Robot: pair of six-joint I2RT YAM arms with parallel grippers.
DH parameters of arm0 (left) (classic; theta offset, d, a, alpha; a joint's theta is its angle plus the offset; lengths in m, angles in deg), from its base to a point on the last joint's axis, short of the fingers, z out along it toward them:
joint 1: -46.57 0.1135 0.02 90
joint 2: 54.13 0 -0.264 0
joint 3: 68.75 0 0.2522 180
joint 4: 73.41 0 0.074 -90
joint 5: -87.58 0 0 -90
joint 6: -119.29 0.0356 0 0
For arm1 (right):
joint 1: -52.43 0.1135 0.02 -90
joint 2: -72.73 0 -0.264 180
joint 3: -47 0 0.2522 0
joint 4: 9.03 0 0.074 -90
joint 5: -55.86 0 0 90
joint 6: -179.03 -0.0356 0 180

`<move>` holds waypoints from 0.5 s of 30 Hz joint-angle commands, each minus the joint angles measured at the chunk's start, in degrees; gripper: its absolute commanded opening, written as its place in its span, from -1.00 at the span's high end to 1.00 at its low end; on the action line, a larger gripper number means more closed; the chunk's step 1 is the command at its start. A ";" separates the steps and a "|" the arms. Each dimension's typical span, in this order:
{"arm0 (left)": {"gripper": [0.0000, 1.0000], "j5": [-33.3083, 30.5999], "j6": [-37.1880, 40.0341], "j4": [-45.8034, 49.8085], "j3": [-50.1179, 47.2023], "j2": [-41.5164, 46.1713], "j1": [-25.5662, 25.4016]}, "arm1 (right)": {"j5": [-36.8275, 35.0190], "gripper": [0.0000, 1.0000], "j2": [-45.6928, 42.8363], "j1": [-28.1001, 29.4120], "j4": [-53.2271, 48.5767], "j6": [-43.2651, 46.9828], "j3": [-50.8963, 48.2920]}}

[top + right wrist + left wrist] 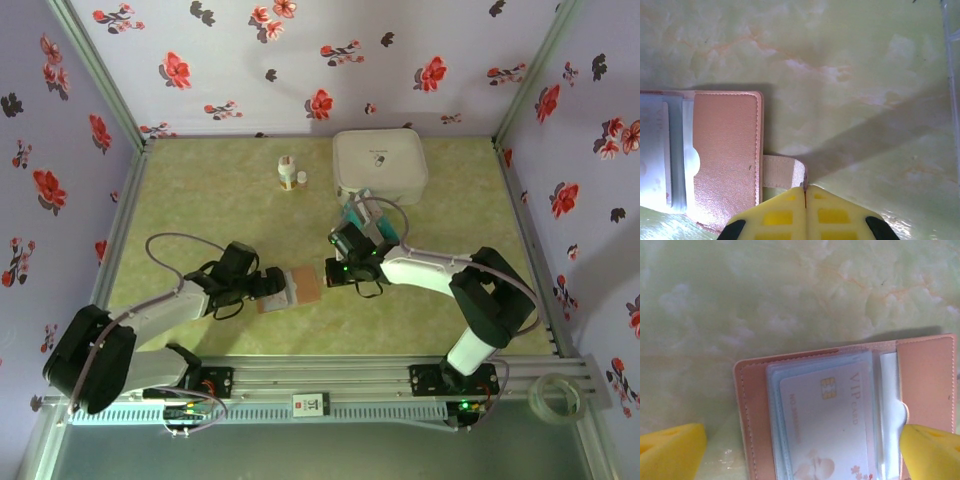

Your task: Put the credit cards into the card holder

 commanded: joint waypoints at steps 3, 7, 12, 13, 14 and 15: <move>-0.99 1.20 -0.26 -3.74 0.37 -2.54 -0.77 | 1.31 1.00 -0.63 1.00 2.65 -2.56 -1.10; -0.99 1.46 -0.26 -4.92 1.10 -3.93 -1.00 | 1.56 1.00 0.05 1.09 2.96 -2.66 -0.93; -0.99 1.61 -0.17 -5.34 2.34 -5.08 -1.40 | 1.79 1.00 0.52 1.08 3.55 -2.84 -0.64; -0.99 1.58 -0.18 -5.34 2.49 -5.16 -1.45 | 1.76 1.00 0.59 1.08 3.62 -2.79 -0.58; -0.99 1.55 -0.08 -5.26 2.58 -5.13 -1.49 | 1.68 1.00 0.70 1.12 3.66 -2.79 -0.58; -0.99 1.56 -0.04 -5.17 2.70 -5.09 -1.49 | 1.83 1.00 0.79 1.13 3.74 -2.84 -0.49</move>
